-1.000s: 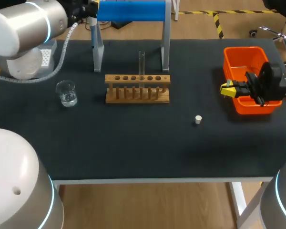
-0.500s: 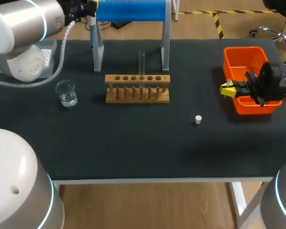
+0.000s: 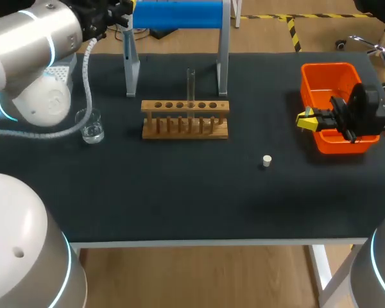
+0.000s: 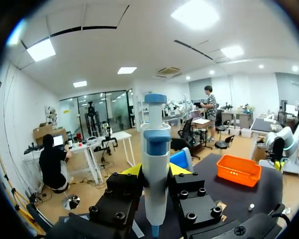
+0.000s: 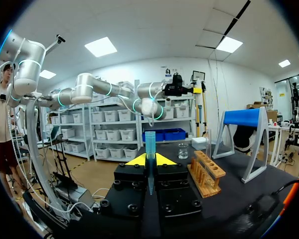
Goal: Invert the test tube, pick up the pipette, mount the tip to pipette, aspirate from beaker and dispense into the tube, eject the tip, return the pipette, and cap with the stopper.
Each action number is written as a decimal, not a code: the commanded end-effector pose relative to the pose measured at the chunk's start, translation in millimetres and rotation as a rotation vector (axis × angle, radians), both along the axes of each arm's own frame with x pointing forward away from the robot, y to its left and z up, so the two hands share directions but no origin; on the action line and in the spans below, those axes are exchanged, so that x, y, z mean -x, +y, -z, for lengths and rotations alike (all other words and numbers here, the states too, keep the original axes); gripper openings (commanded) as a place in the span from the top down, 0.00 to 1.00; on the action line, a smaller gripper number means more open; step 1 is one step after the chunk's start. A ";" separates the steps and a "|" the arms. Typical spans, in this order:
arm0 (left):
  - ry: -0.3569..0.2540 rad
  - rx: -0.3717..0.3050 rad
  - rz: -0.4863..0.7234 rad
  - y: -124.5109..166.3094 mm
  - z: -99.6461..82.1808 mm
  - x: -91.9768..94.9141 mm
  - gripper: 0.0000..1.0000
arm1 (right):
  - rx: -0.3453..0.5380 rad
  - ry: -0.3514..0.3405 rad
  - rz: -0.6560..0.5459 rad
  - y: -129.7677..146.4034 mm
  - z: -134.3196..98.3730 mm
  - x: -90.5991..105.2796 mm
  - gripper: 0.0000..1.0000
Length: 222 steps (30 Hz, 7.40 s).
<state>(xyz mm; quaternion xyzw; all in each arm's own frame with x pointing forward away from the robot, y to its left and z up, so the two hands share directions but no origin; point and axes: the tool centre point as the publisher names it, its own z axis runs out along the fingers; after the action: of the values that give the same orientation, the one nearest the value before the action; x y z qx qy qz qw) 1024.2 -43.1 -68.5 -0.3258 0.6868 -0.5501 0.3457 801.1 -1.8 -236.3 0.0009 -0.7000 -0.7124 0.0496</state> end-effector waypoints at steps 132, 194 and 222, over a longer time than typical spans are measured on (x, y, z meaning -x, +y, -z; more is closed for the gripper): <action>0.103 -0.149 1.870 -30.9 -110.4 108.3 1.00 | 0.002 0.000 0.000 -0.4 -0.1 0.6 1.00; 0.081 -0.051 1.503 -96.7 -81.4 270.6 1.00 | 0.002 0.000 0.000 -0.4 -0.1 0.6 1.00; 0.110 0.038 1.349 -123.5 -72.4 306.7 1.00 | 0.002 0.000 0.000 -0.4 -0.1 0.6 1.00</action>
<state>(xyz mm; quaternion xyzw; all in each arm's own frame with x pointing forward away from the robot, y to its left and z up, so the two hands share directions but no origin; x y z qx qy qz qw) 727.7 -160.2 6.5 0.1645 0.7422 -0.6344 -0.1400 801.0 -1.8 -236.3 0.0009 -0.7000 -0.7124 0.0496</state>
